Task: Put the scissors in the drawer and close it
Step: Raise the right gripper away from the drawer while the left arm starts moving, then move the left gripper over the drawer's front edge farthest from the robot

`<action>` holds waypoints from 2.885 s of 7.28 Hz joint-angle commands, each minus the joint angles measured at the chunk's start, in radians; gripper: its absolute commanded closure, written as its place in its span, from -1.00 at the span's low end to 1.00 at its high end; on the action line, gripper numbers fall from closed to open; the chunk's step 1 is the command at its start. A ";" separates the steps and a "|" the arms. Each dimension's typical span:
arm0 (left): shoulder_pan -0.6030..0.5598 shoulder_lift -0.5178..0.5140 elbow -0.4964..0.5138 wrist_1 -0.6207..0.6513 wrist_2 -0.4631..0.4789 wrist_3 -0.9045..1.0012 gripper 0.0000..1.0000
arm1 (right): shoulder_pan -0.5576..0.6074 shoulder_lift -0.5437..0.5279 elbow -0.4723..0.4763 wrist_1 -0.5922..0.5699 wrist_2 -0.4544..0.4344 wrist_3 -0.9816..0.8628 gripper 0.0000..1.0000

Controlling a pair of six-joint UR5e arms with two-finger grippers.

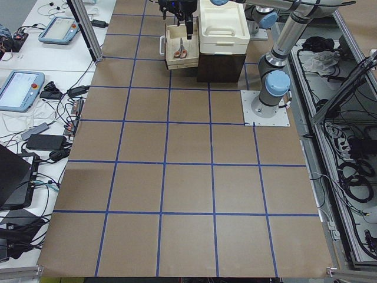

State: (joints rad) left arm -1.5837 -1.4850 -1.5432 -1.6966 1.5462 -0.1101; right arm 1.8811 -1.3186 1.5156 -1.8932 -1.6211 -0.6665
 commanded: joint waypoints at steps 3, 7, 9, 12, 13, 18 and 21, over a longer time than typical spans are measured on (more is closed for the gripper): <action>-0.001 0.000 0.000 0.000 0.000 0.001 -1.00 | -0.215 -0.054 0.001 0.103 0.004 0.328 -1.00; -0.004 -0.059 0.003 0.090 -0.012 -0.084 -1.00 | -0.244 -0.137 0.001 0.192 -0.003 0.651 -1.00; -0.074 -0.148 0.021 0.249 -0.008 -0.149 -0.99 | -0.250 -0.149 0.011 0.194 0.006 0.639 -1.00; -0.174 -0.312 0.026 0.473 0.015 -0.207 -0.97 | -0.254 -0.151 0.011 0.201 0.078 0.639 -1.00; -0.194 -0.380 0.050 0.509 0.070 -0.204 -0.97 | -0.254 -0.151 0.011 0.201 0.078 0.642 -1.00; -0.196 -0.644 0.261 0.526 0.083 -0.169 -0.97 | -0.255 -0.151 0.014 0.206 0.059 0.644 -1.00; -0.199 -0.713 0.314 0.528 0.089 -0.161 -0.98 | -0.257 -0.151 0.014 0.201 0.063 0.644 -1.00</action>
State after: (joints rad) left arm -1.7812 -2.1696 -1.2465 -1.1693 1.6353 -0.2662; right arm 1.6248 -1.4695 1.5294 -1.6894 -1.5598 -0.0230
